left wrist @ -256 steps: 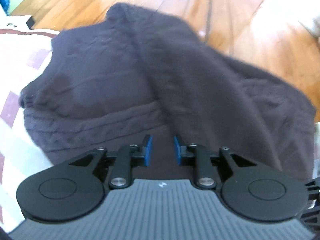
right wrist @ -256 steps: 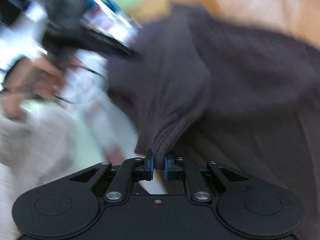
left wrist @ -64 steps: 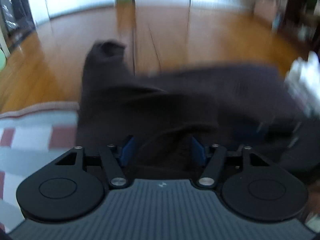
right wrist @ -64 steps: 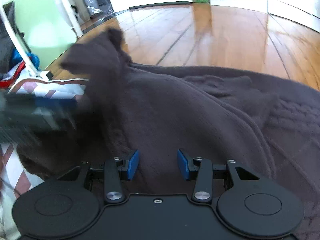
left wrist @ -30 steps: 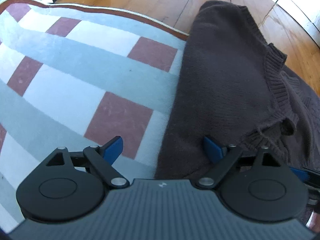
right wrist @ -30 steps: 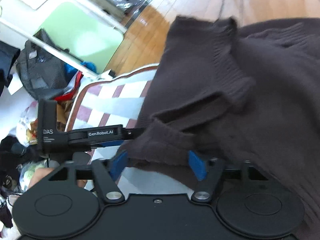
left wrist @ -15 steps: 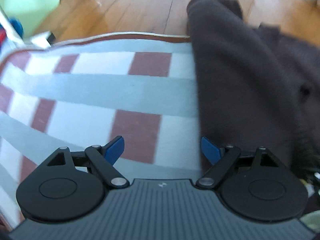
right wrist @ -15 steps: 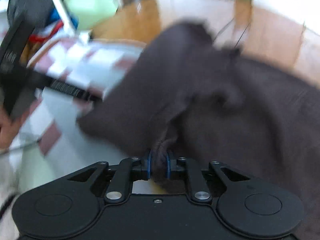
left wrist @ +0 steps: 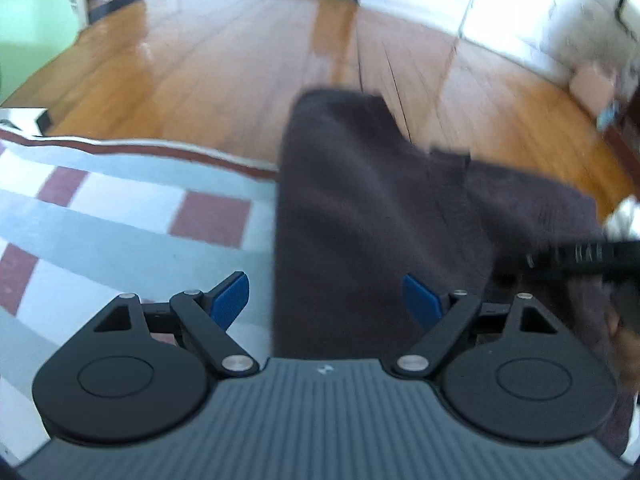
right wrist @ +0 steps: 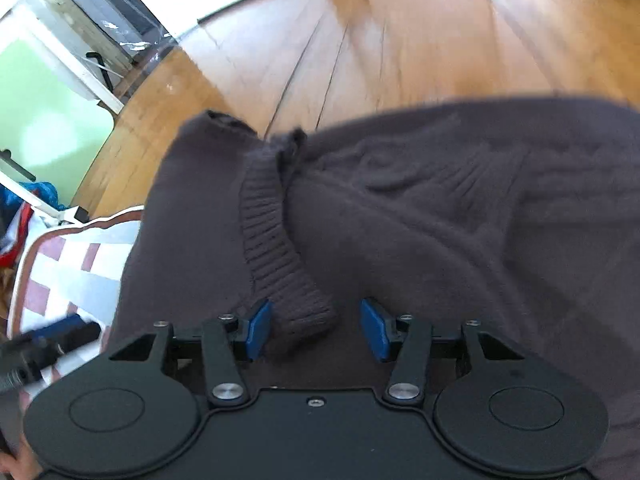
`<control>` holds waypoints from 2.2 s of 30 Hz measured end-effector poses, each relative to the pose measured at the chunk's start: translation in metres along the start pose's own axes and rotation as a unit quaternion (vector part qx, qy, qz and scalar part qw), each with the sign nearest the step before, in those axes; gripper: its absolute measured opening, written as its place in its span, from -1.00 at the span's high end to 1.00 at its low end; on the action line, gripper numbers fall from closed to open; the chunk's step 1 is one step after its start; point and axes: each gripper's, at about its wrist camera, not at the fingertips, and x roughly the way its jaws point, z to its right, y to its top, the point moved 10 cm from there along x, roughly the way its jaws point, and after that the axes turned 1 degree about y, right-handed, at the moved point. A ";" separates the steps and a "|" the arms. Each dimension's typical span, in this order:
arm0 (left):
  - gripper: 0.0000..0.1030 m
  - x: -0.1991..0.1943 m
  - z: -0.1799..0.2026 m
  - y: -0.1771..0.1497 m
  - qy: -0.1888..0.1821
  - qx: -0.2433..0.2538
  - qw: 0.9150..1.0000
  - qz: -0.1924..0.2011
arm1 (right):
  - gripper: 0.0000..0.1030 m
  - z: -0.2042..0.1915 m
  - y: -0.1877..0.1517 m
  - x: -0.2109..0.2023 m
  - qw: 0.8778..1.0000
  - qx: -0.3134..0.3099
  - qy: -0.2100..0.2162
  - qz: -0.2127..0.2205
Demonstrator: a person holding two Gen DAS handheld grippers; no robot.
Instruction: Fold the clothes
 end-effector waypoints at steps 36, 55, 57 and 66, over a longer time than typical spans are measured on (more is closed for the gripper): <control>-0.20 -0.003 0.002 -0.021 -0.066 -0.103 0.992 -0.022 | 0.88 -0.009 0.108 0.000 0.980 -0.125 -0.081 0.136; -0.37 -0.038 0.141 0.009 -0.086 0.082 0.993 0.002 | -0.07 0.144 -0.109 -0.196 0.977 0.188 -0.015 0.102; -0.37 -0.031 0.184 0.003 -0.108 0.121 0.987 -0.015 | -0.08 0.159 -0.133 -0.199 0.973 0.208 -0.041 0.089; -0.37 -0.012 0.299 -0.083 -0.141 0.421 0.896 -0.023 | -0.16 0.189 -0.163 -0.200 0.956 0.279 -0.014 0.089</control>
